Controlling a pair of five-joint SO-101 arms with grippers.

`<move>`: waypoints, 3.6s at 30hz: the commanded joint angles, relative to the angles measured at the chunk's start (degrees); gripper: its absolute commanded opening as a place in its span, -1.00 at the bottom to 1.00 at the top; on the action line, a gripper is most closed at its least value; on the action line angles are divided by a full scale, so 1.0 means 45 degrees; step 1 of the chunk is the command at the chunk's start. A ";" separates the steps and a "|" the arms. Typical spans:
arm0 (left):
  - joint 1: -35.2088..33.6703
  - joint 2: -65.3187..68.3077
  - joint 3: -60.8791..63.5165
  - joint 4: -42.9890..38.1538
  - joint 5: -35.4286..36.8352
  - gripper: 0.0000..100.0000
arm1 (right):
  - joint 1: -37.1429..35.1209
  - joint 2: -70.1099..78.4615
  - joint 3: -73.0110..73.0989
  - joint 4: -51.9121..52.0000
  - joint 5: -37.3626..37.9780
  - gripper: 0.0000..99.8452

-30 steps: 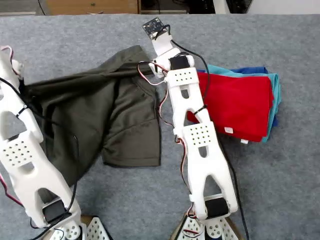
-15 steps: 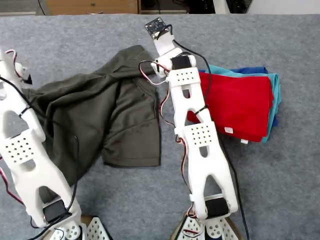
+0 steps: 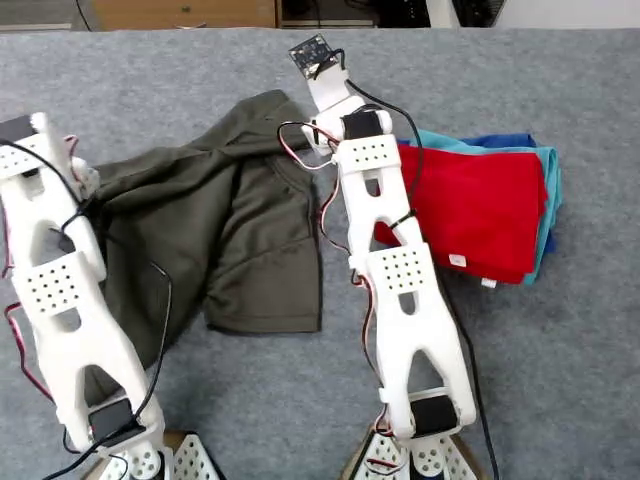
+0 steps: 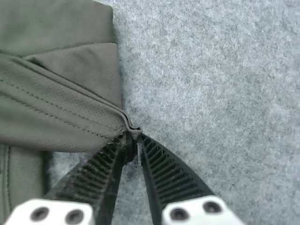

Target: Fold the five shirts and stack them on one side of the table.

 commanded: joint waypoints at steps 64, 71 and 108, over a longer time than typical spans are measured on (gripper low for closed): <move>-0.1504 0.0440 -0.1621 -0.2540 -0.5705 -0.62 | 0.0303 -0.0576 -0.0225 0.0020 0.0078 -1.00; -0.1172 0.0440 -0.1739 -0.2676 -0.5705 -0.62 | 0.0303 -0.0576 -0.0225 0.0020 0.0078 -1.00; -0.1641 -0.0361 -0.7893 0.0117 -0.5705 -0.96 | 0.0303 -0.0615 -0.0244 0.0137 0.0020 -1.00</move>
